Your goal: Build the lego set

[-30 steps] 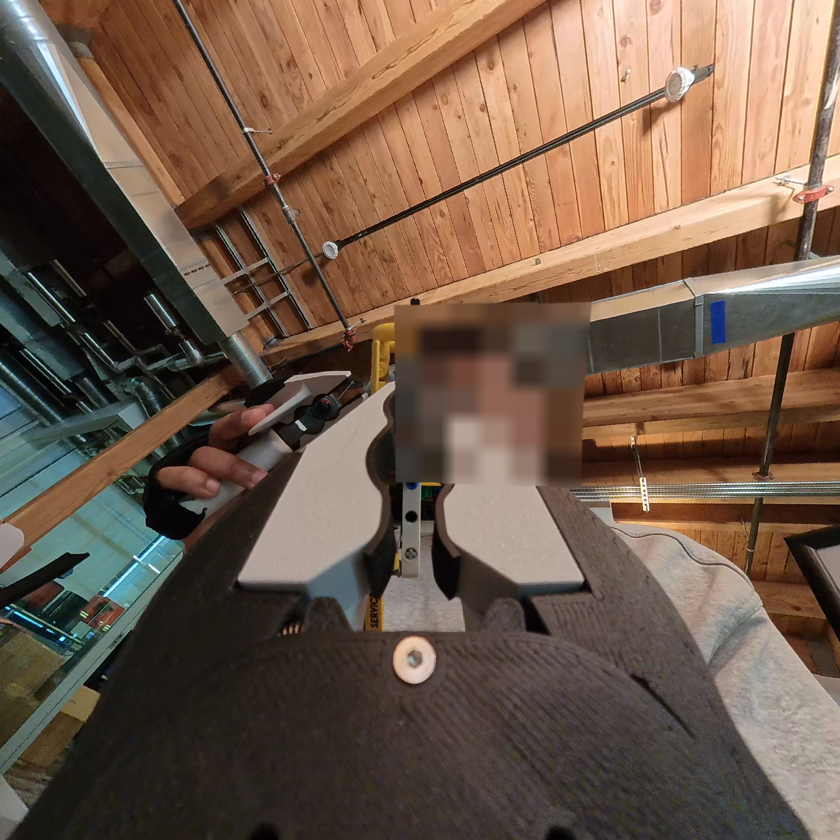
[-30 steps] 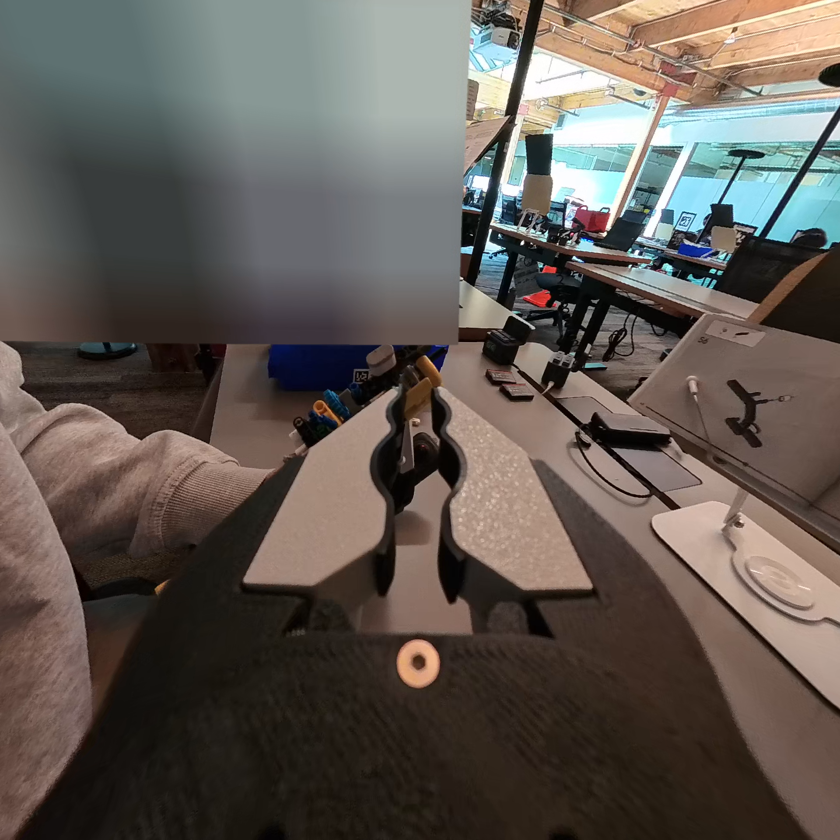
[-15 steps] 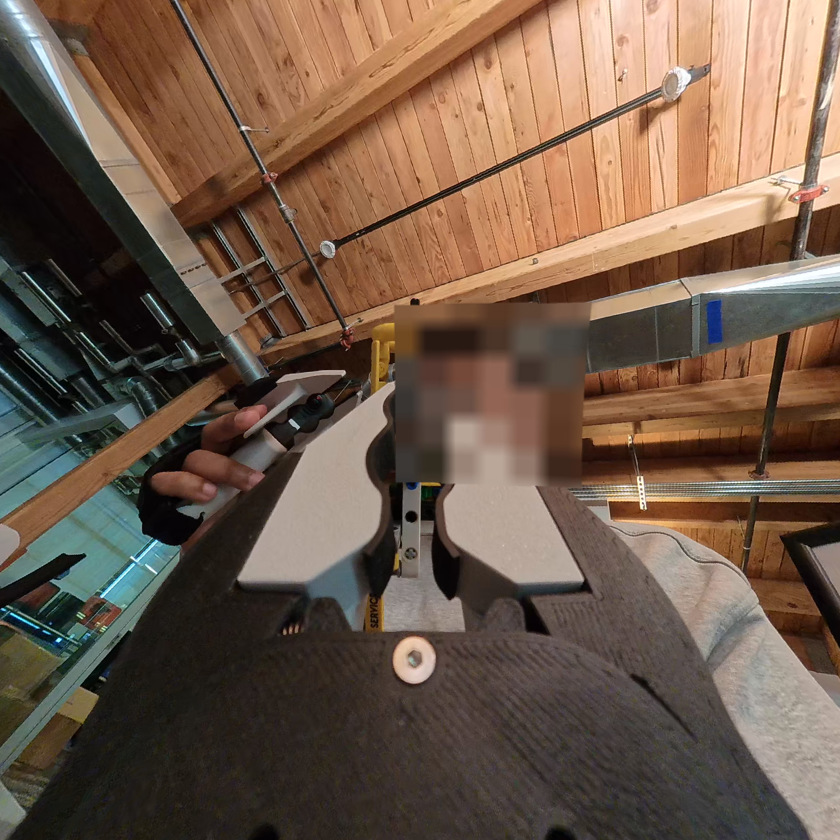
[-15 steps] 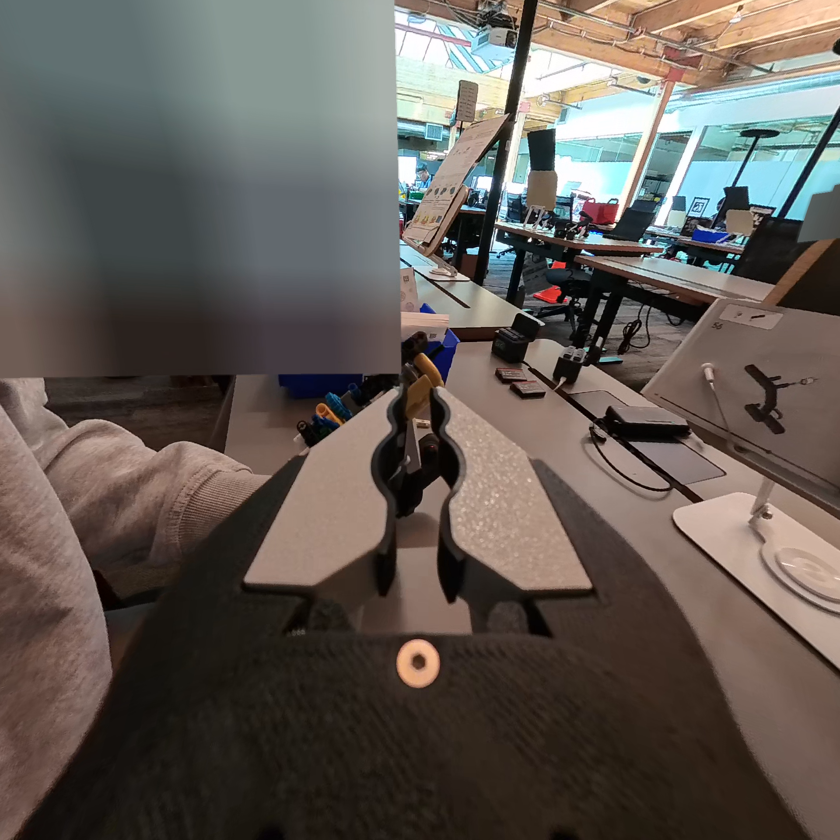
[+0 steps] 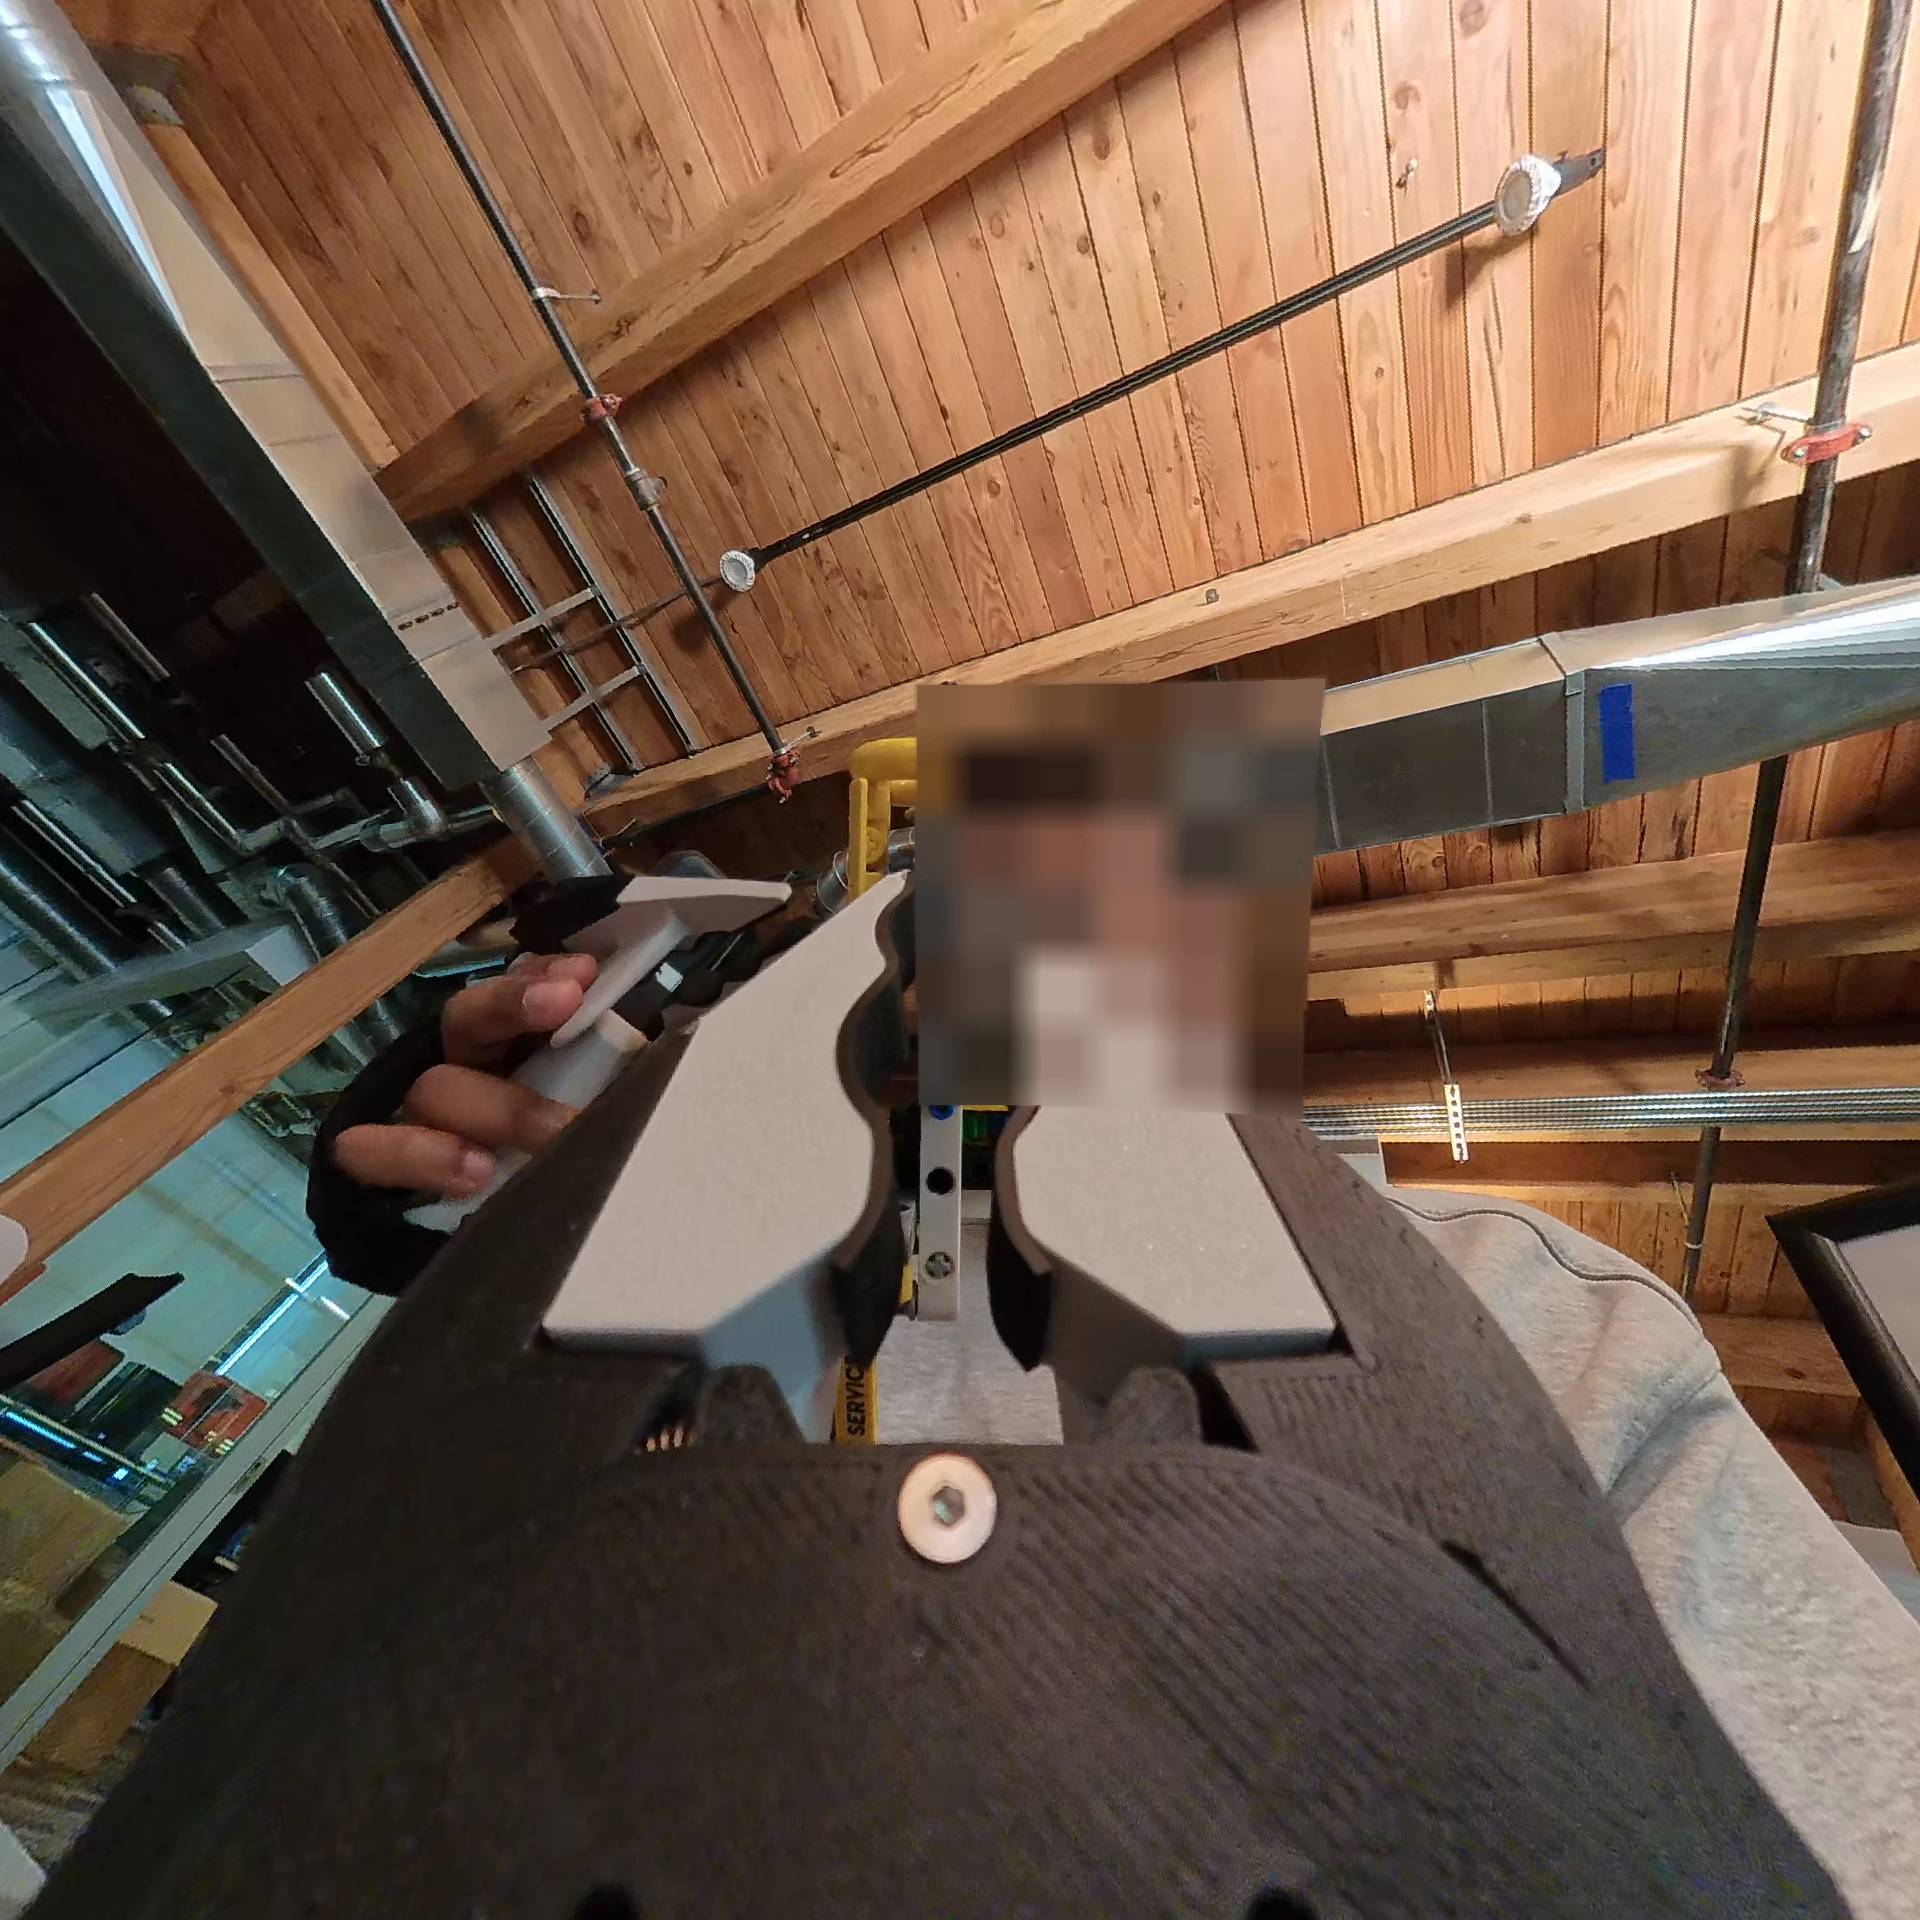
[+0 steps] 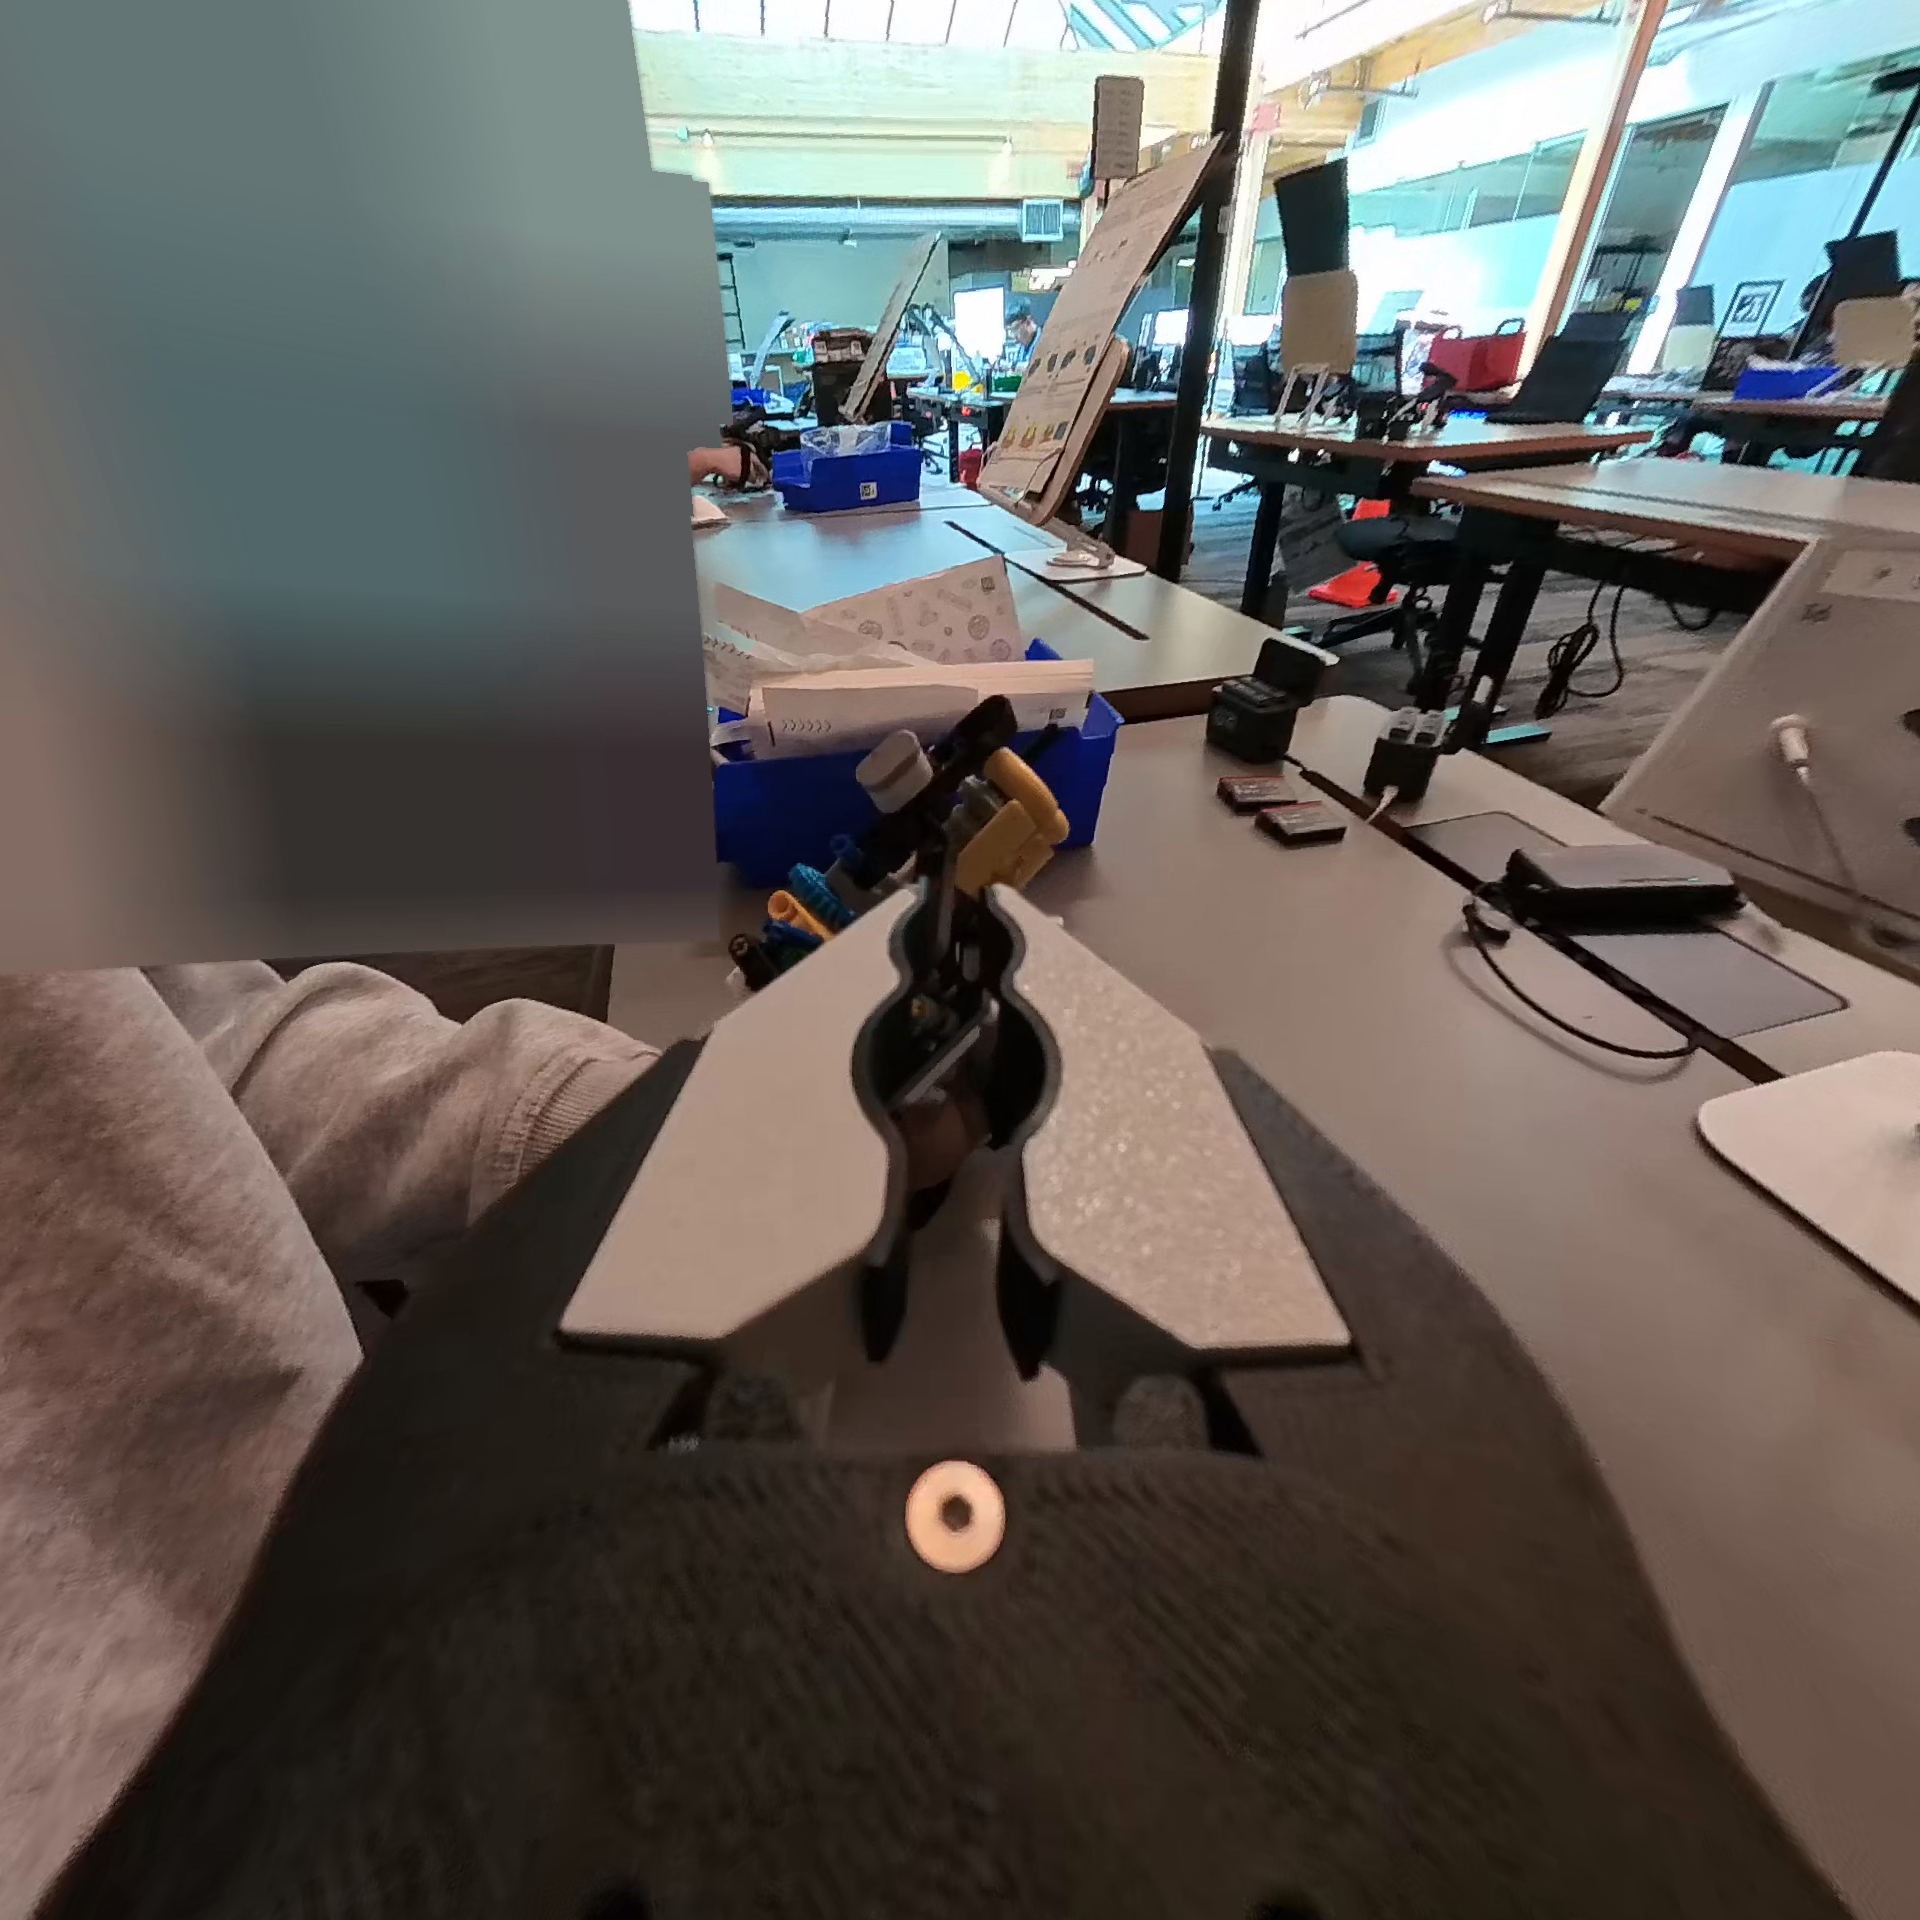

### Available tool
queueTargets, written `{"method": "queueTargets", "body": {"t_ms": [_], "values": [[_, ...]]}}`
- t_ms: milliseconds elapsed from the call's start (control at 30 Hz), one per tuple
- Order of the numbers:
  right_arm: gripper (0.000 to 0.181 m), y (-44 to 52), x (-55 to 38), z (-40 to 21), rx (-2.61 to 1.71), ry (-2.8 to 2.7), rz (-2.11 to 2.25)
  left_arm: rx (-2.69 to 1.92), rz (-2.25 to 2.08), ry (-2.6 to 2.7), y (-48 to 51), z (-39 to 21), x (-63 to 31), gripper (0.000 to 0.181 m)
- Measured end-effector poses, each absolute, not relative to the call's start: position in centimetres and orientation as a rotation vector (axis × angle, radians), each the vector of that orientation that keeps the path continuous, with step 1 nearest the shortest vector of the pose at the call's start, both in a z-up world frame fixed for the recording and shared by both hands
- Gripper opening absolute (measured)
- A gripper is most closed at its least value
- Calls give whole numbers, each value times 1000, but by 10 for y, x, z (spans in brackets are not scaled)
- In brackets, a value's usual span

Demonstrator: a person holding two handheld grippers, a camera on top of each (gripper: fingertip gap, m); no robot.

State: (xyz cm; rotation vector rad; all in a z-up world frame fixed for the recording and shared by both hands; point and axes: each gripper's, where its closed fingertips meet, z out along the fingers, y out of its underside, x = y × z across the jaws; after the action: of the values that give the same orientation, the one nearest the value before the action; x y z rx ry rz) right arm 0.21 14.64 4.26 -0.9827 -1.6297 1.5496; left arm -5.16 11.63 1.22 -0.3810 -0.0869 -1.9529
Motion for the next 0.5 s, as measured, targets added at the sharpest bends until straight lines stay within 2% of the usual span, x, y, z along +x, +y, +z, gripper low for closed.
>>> {"method": "queueTargets", "body": {"t_ms": [500], "values": [[12, 131, -6, 31, -1009, -1660, 1549, -395, -1955, -81, 117, 12, -49, 5]]}}
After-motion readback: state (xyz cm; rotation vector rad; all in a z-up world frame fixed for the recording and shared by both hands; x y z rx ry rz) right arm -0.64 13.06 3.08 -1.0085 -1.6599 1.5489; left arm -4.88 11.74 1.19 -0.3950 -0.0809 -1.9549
